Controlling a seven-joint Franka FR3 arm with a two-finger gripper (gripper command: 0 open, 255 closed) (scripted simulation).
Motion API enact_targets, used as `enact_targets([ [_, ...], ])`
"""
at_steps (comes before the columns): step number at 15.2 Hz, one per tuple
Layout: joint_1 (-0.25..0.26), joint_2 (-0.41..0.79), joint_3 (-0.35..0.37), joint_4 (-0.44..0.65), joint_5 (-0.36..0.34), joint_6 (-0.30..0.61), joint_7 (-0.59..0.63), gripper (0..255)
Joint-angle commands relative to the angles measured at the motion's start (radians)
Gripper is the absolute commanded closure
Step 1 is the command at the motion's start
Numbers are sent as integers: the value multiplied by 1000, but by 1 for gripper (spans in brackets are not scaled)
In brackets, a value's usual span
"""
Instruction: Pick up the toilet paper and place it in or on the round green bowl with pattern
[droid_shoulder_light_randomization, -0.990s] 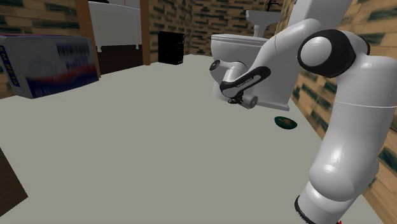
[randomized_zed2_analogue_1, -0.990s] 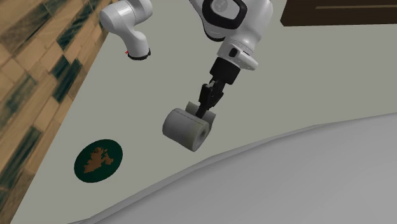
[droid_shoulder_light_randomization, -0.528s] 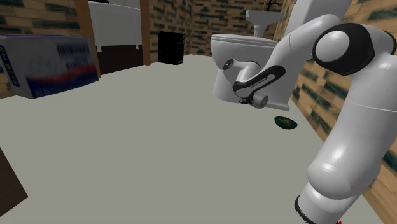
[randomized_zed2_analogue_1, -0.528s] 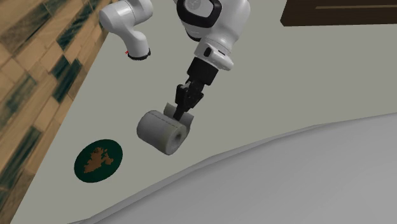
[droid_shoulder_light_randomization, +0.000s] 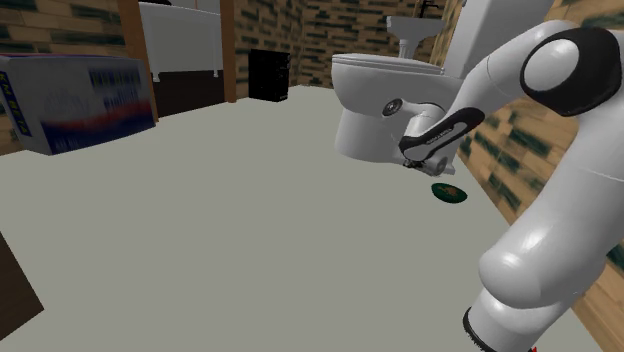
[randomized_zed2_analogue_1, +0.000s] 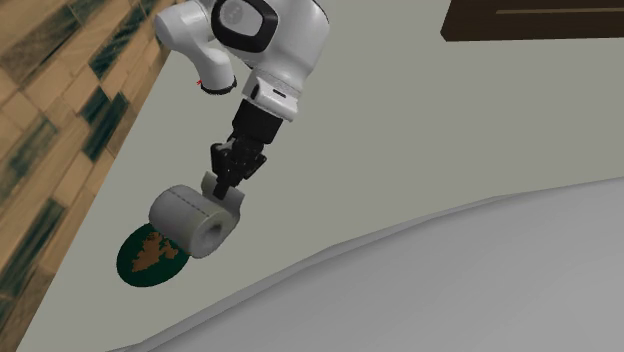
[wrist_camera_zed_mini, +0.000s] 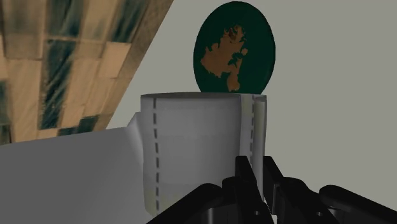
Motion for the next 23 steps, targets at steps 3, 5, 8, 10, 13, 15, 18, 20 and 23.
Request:
enact_targets([
  [3,-54,-46,-55,-54,-54,76,-36,255],
  [5,-83,-62,-86,-74,-83,116,-54,255],
  [8,-127,-77,-134,-95,-126,180,-83,255],
  [10,-136,-69,-143,-100,-143,199,-75,255],
  [13,-140,-41,-146,-107,-173,220,-32,255],
  [15,-142,-21,-148,-110,-194,235,-3,255],
  [18,-145,10,-151,-113,-226,255,42,255],
  [20,-147,32,-152,-114,-247,268,73,255],
  [23,-148,53,-154,-114,-268,279,103,255],
])
